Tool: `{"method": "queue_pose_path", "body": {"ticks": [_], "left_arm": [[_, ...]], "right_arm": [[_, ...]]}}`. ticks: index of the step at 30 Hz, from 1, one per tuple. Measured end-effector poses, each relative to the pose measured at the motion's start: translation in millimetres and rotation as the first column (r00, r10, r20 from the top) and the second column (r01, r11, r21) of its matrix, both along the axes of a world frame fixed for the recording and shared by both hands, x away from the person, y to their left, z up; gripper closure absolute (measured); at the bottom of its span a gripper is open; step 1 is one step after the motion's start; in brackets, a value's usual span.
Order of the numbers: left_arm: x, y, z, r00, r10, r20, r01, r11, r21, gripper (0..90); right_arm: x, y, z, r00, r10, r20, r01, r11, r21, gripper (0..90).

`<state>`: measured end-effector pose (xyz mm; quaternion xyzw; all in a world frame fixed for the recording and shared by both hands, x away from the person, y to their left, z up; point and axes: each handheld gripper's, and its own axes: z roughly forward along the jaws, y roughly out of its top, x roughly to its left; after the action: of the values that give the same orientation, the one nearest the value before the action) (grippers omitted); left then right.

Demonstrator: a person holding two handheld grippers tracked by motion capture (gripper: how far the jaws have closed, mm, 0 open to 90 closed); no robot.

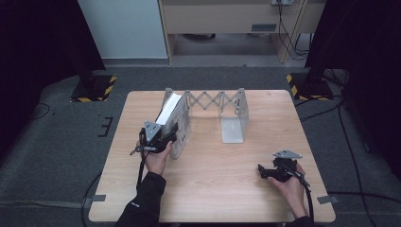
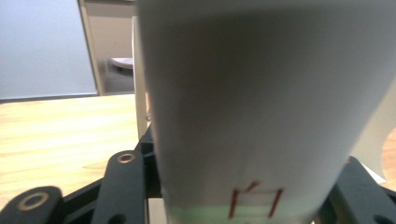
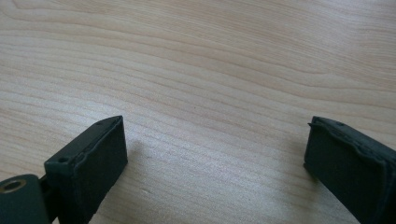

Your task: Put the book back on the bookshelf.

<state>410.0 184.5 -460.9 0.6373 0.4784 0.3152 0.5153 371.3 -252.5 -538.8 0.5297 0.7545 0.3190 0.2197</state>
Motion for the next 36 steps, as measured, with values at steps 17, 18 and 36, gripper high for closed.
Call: {"method": "queue_pose_path", "body": {"ticks": [17,18,36], "left_arm": [[-5.9,1.0,-14.8,0.9985,-0.026,-0.048,0.027,0.9995,0.018,49.2],[-6.8,-0.9,-14.5,0.9991,-0.014,-0.041,0.016,0.9991,0.039,50.2],[4.7,-5.0,-12.8,0.9982,0.05,-0.032,-0.049,0.9978,0.045,50.6]], "right_arm": [[0.0,0.0,0.0,1.0,0.0,0.0,0.0,1.0,0.0,6.2],[0.0,0.0,0.0,1.0,0.0,0.0,0.0,1.0,0.0,6.1],[0.4,0.4,-0.1,1.0,0.0,0.0,0.0,1.0,0.0,6.1]]}}
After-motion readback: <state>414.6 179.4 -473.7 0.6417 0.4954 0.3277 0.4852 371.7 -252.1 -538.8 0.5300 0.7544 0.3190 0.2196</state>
